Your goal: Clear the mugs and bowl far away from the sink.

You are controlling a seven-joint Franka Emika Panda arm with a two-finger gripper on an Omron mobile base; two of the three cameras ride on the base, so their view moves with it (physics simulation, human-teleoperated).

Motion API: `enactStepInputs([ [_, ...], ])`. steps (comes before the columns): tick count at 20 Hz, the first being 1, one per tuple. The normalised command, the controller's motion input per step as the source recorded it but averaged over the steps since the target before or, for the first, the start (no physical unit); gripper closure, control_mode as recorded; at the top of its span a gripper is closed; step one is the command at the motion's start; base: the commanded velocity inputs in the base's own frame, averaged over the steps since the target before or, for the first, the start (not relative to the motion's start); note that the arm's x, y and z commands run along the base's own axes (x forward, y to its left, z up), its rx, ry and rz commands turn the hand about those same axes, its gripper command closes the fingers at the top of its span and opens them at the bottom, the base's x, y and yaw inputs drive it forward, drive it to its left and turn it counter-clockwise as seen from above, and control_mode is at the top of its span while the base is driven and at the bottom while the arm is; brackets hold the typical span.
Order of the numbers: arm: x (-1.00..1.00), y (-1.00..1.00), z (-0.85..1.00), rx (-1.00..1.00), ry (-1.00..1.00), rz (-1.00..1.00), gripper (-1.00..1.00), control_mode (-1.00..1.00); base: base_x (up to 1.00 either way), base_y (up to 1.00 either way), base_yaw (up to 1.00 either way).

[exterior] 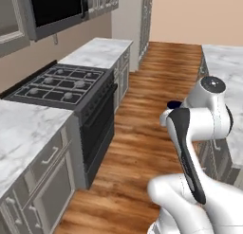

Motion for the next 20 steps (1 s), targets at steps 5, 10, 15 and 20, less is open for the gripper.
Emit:
enactStepInputs([
  [5, 0.00, 0.00, 0.00, 0.00, 0.00, 0.00, 1.00, 1.00, 0.31, -0.50, -0.44],
  [10, 0.00, 0.00, 0.00, 0.00, 0.00, 0.00, 1.00, 1.00, 0.12, -0.27, -0.43],
  [15, 0.00, 0.00, 0.00, 0.00, 0.00, 0.00, 1.00, 1.00, 0.06, -0.33, -0.41],
  [20, 0.00, 0.00, 0.00, 0.00, 0.00, 0.00, 1.00, 1.00, 0.20, -0.65, -0.20],
])
